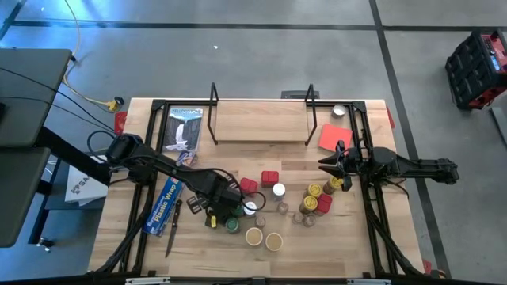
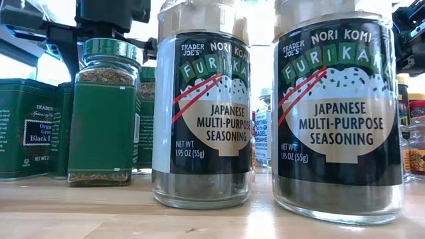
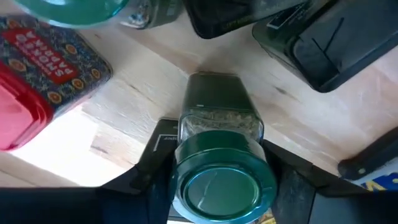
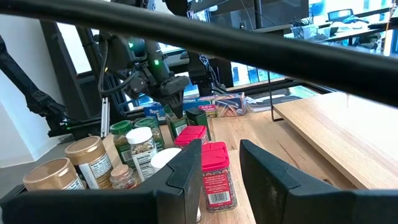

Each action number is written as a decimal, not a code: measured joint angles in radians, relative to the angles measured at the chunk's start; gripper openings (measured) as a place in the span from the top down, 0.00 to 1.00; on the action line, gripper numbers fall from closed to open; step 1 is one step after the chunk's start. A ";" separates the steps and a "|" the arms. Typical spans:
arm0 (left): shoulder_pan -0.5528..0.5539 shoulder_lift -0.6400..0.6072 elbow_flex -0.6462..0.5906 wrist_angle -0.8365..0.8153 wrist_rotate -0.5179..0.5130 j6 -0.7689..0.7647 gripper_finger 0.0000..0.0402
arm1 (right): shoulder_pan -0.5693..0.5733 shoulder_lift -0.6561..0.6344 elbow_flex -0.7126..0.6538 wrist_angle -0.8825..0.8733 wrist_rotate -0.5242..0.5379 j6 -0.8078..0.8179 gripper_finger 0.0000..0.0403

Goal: Shelf spices
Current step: Put the green seasoning bottle on the shelf, then put the green seasoning bottle on the shelf and align it with the other green seasoning bottle

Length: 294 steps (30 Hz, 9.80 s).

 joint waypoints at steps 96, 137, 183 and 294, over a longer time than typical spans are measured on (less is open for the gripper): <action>0.989 0.434 0.768 -0.311 -0.226 0.017 0.32 | 0.000 0.000 0.000 0.000 0.000 0.000 0.74; 0.740 0.231 0.926 -0.411 -0.192 -0.489 0.30 | 0.000 0.000 0.000 0.000 0.000 0.000 0.74; -0.118 0.065 0.193 0.145 -0.266 -1.491 0.21 | 0.000 0.000 0.000 0.000 0.000 0.000 0.74; -0.054 0.019 0.123 -0.011 -0.177 -1.687 0.21 | 0.000 0.001 0.000 0.000 0.000 0.000 0.74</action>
